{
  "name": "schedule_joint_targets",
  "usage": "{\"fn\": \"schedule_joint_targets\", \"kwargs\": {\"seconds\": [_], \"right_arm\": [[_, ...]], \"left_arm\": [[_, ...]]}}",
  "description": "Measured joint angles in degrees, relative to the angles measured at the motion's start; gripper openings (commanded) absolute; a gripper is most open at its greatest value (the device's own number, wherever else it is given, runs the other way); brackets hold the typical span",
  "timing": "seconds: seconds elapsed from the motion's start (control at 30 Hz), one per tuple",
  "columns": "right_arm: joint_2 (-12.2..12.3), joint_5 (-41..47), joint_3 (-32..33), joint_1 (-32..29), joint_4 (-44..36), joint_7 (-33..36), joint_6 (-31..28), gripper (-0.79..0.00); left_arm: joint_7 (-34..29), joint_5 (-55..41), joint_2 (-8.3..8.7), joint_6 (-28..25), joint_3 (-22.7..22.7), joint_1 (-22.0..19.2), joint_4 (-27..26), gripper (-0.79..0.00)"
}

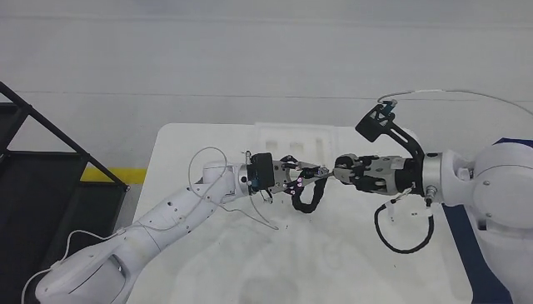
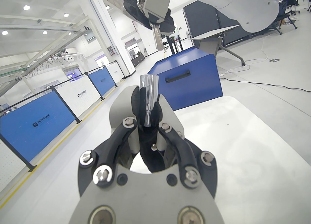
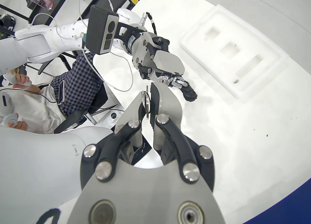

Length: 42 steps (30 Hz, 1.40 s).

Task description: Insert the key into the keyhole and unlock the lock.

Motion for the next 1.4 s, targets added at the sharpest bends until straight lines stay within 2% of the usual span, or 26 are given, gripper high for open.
{"fn": "schedule_joint_targets", "kwargs": {"seconds": [0.13,0.37,0.7,1.4], "right_arm": [[0.34,-3.78,-0.83,0.27,-0.81,0.83,0.63,-0.785],[0.66,-7.02,-2.0,0.55,-1.52,0.29,2.39,-0.785],[0.95,-7.22,-2.7,0.41,-1.52,-1.57,3.77,-0.785],[1.52,-6.24,-3.84,-0.06,-1.47,-3.38,4.89,-0.785]], "left_arm": [[-1.92,-0.3,-0.07,0.14,-0.92,1.26,-0.97,-0.785],[-1.51,0.91,-0.38,1.97,-2.33,2.67,-1.21,-0.785],[-0.95,3.55,-0.82,4.11,-4.14,4.04,-1.64,-0.785],[-1.83,5.74,-1.7,4.0,-7.29,6.11,-2.28,-0.785]]}}
